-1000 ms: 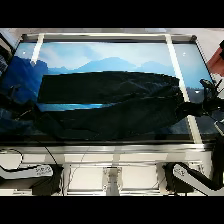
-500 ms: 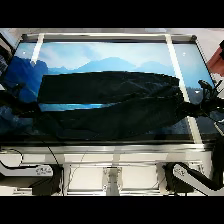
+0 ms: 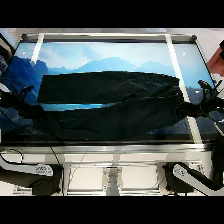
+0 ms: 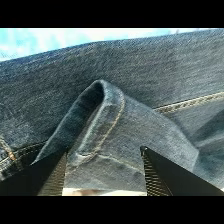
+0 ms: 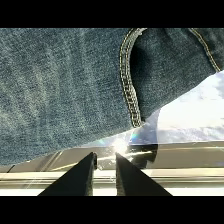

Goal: Fold the clothes and pants, and hang the long-sleeved shirts on hangers.

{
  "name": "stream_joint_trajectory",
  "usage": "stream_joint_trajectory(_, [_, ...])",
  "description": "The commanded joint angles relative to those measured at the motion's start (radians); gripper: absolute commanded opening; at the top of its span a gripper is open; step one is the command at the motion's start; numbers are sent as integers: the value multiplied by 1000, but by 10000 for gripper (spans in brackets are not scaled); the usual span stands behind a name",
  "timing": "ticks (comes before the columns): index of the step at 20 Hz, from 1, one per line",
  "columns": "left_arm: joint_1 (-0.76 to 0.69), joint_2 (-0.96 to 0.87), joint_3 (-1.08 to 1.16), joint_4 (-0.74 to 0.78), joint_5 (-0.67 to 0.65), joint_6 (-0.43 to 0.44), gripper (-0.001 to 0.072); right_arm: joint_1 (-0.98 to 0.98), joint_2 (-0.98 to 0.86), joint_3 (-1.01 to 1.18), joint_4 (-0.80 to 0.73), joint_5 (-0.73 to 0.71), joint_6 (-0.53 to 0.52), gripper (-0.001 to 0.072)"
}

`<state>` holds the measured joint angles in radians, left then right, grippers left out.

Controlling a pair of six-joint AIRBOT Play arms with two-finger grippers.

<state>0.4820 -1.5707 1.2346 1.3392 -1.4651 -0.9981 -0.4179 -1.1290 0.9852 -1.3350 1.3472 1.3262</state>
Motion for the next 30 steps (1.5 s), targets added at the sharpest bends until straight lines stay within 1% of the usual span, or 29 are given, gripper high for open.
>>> stream_joint_trajectory(1, [8,-7,-1,13,-9,20,478,1,0,0,0,-5,-1,159])
stream_joint_trajectory(3, [8,-7,-1,-41,-29,52,472,1,0,0,-1,-7,-2,159])
stream_joint_trajectory(4, [7,-7,-1,-75,-43,73,438,1,0,0,-3,-8,-2,160])
stream_joint_trajectory(5, [5,-9,-1,-89,-45,74,396,1,0,0,-4,-10,-2,159])
stream_joint_trajectory(7, [4,-18,-1,-92,-75,74,393,1,0,0,-5,-11,-4,159])
stream_joint_trajectory(8, [4,-28,-1,-91,-105,74,377,1,0,0,-5,-13,-5,159])
stream_joint_trajectory(9, [5,-42,-1,-87,-135,74,244,1,0,0,-5,-16,-8,159])
stream_joint_trajectory(10, [5,-55,-1,-76,-154,69,159,1,0,0,-6,-22,-9,159])
stream_joint_trajectory(11, [5,-68,-1,-68,-168,56,107,1,0,0,-6,-24,-10,159])
stream_joint_trajectory(12, [5,-74,-1,-61,-176,56,36,1,0,0,-11,-29,-13,160])
stream_joint_trajectory(14, [6,-72,-1,-18,-179,55,35,1,0,0,-67,-32,-27,163])
stream_joint_trajectory(16, [14,-54,0,60,-181,55,34,0,0,0,-131,-45,-47,321])
stream_joint_trajectory(17, [29,-40,3,83,-180,56,34,0,0,0,-153,-69,-73,341])
stream_joint_trajectory(20, [128,24,16,81,-167,56,35,0,-14,5,-192,-148,-159,348])
stream_joint_trajectory(22, [229,90,17,27,-134,56,34,-19,-49,10,-211,-179,-162,461])
stream_joint_trajectory(23, [284,125,17,-22,-117,58,34,-45,-76,11,-208,-183,-163,472])
stream_joint_trajectory(24, [341,159,17,-80,-103,65,34,-71,-103,11,-200,-180,-180,504])
stream_joint_trajectory(25, [401,192,17,-147,-90,64,34,-98,-128,13,-178,-170,-223,506])
stream_joint_trajectory(27, [494,243,17,-253,-87,64,34,-141,-176,23,-100,-130,-365,505])
stream_joint_trajectory(29, [544,281,16,-307,-91,64,33,-158,-206,40,-58,-128,-460,505])
stream_joint_trajectory(30, [548,294,16,-308,-92,64,33,-158,-213,50,-38,-129,-502,504])
